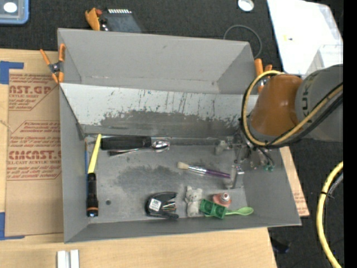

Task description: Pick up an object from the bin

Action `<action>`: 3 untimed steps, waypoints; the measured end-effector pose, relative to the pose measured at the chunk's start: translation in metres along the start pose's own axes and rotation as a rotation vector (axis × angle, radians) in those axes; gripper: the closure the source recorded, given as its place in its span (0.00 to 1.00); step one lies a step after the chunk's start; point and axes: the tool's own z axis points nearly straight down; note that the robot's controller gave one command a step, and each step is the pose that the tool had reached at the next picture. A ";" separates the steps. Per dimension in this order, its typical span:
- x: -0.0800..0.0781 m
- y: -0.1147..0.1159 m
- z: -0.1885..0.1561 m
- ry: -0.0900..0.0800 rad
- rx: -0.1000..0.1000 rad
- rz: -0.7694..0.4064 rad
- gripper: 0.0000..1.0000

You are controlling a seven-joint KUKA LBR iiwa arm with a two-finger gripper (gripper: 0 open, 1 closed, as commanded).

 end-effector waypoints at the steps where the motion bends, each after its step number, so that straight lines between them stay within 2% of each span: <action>1: -0.007 0.004 -0.039 -0.002 0.001 0.074 0.00; 2: -0.005 0.004 -0.027 -0.003 0.001 0.047 0.00; 3: -0.007 0.014 0.003 -0.009 0.000 0.064 0.00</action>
Offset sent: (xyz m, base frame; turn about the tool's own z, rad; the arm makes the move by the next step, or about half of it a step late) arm -0.0005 0.0037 -0.0017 0.0126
